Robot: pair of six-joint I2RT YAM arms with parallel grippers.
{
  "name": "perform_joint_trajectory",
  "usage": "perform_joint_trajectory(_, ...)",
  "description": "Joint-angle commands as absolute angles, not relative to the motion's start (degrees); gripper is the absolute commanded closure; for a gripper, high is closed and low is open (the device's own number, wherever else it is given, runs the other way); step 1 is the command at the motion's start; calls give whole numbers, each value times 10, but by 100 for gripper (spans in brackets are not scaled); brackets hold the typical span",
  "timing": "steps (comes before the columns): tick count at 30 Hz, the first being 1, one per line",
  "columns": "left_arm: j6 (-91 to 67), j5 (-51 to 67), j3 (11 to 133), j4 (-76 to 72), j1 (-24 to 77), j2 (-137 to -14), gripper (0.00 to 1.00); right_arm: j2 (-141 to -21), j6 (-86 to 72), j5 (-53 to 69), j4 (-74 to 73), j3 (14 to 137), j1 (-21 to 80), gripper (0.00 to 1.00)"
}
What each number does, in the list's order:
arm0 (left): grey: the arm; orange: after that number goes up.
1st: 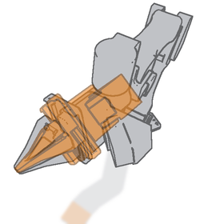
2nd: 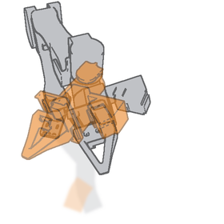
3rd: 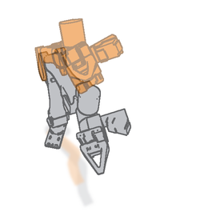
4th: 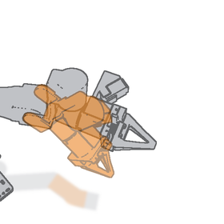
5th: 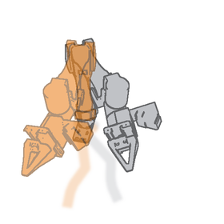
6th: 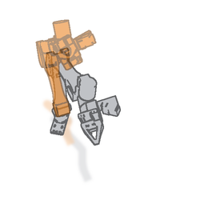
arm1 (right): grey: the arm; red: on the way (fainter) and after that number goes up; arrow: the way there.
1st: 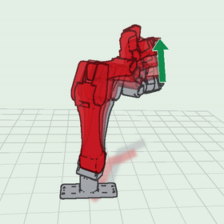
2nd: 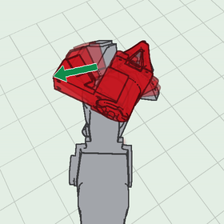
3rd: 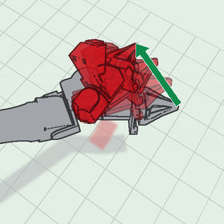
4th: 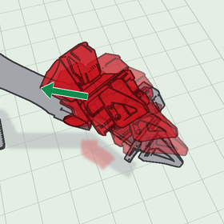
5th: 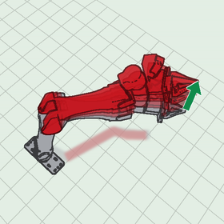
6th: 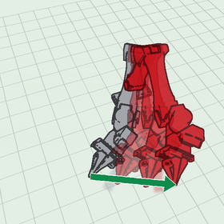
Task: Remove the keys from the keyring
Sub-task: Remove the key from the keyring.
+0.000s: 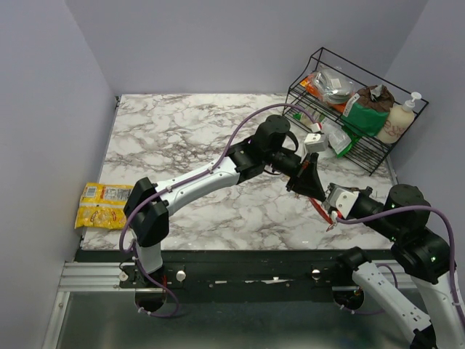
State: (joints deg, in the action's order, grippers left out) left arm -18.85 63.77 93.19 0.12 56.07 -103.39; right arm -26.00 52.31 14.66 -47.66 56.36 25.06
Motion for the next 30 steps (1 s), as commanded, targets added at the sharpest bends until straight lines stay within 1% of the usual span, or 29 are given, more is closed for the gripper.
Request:
perform_joint_trajectory(1, -171, 674, 933, 90, 579, -1035, 100, -264, 539, 71, -423, 606, 244, 99)
perform_joint_trajectory(10, -121, 672, 960, 153, 599, -1051, 100, -272, 534, 3, -333, 586, 244, 99)
perform_joint_trajectory(17, -81, 651, 983, 200, 615, -1064, 100, -287, 521, -21, -314, 625, 245, 99)
perform_joint_trajectory(24, -56, 592, 994, 238, 618, -1072, 100, -287, 519, -5, -330, 643, 244, 99)
perform_joint_trajectory(30, -41, 508, 1007, 266, 617, -1082, 100, -276, 534, -4, -357, 650, 245, 99)
